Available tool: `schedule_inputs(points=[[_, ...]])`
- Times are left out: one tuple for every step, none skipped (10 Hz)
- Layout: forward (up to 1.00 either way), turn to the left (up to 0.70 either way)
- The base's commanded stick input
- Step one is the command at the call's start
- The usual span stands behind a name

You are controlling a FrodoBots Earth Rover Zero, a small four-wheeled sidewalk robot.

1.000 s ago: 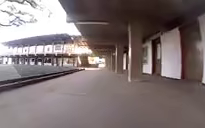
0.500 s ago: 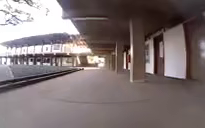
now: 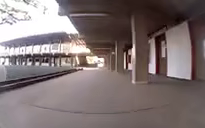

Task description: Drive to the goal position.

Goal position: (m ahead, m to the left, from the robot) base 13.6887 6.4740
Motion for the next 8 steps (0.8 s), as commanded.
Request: schedule_inputs(points=[[0.7,0.0],[0.7,0.0],[0.7,0.0],[0.7,0.0],[0.7,0.0],[0.7,0.0],[0.7,0.0],[0.7,0.0]])
